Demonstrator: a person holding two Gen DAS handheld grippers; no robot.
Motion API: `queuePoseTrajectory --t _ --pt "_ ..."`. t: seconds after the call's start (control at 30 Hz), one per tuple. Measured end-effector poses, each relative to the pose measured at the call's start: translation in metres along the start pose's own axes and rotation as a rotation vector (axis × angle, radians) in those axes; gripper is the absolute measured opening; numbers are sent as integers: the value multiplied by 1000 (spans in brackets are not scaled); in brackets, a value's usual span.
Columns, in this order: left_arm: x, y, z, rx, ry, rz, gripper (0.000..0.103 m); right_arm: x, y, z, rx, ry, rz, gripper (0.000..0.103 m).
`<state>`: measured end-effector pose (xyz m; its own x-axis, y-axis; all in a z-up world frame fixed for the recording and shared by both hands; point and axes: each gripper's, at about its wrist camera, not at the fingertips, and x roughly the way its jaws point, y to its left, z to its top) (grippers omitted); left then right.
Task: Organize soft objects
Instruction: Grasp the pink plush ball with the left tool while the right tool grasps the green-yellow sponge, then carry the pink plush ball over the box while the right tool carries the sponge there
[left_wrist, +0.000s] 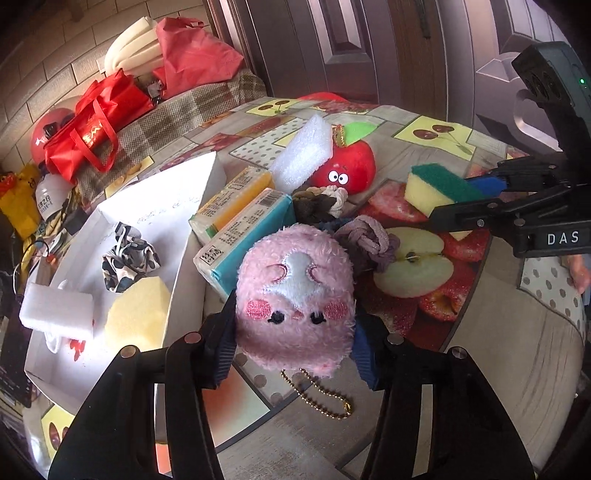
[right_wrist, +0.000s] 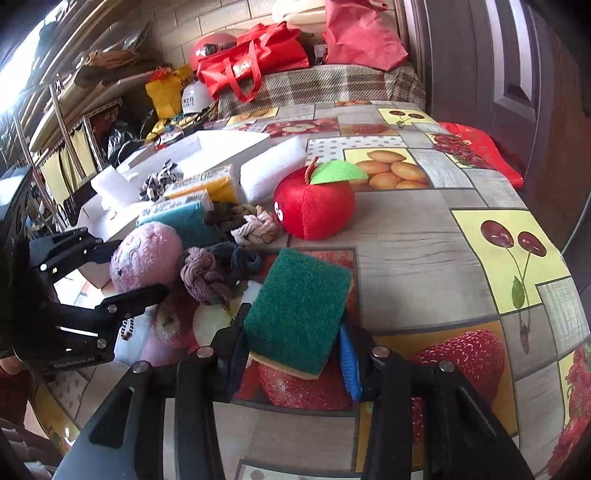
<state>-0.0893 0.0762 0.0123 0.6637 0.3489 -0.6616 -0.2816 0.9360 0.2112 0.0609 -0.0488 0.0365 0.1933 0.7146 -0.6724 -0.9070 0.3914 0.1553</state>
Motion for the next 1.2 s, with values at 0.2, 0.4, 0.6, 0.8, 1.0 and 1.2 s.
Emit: queuePoseTrajectory --t 0.2,0.4,0.6,0.8,1.0,1.2 --pt "-42 14 -2 -61 -234 11 53 -46 -4 11 44 -304 -31 43" --pt "-54 34 -4 -148 -345 135 53 -58 -11 19 115 -522 -138 43" --pt "-55 46 -7 -195 -355 128 53 -55 2 24 72 -548 -185 43" --pt "-55 57 -12 -254 -355 126 53 -49 21 26 14 -540 -169 43" --pt "-55 64 -15 -274 -359 148 53 -40 40 29 -12 -526 -127 43" --pt "-56 72 -18 -283 -366 158 53 -33 58 30 -23 -516 -85 43"
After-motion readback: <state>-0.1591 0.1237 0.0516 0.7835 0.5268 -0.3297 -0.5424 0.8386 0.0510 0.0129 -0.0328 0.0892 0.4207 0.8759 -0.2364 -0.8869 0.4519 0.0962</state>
